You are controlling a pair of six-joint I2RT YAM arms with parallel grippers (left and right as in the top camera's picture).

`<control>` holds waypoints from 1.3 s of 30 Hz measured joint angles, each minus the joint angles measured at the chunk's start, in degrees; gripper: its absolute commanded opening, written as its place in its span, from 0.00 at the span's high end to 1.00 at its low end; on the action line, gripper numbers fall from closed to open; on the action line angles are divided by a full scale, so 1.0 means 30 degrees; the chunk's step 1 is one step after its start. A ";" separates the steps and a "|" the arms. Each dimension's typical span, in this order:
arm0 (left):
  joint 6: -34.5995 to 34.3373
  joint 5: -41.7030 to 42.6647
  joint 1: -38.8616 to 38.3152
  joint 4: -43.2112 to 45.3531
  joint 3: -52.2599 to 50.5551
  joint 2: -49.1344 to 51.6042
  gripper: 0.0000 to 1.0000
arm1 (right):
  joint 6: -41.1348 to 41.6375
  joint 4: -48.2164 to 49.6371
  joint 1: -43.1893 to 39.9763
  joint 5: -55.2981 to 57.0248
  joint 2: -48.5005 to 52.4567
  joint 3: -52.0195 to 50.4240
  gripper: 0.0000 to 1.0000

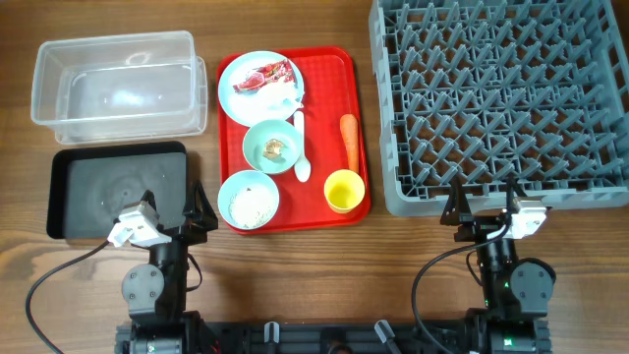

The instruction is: Sort waste into correct bins and load items into the dishwasher rack

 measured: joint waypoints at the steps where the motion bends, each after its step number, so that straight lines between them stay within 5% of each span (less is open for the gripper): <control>1: 0.0000 0.0000 0.0000 0.0000 0.0000 0.0000 0.00 | 0.0000 0.0000 0.0000 0.0000 0.0000 0.0000 0.00; 19: 0.0007 -0.0007 0.0000 0.0000 0.0000 0.0000 0.00 | 0.0568 0.0685 0.0000 0.0000 0.0000 -0.0007 0.00; 26: 0.0007 0.0233 0.0000 0.1698 -0.0044 0.0000 0.00 | 0.2171 0.4248 0.0000 -0.1246 0.0000 -0.0015 0.00; 29: 0.0007 0.0605 0.0000 0.2703 -0.0022 0.0000 0.00 | 0.1566 0.6608 0.0000 -0.2863 0.0000 -0.0015 0.00; 39: 0.2200 0.2433 0.0000 0.2208 0.3701 0.0809 0.00 | -0.0503 0.6535 0.0000 -0.3934 0.0328 0.2739 0.00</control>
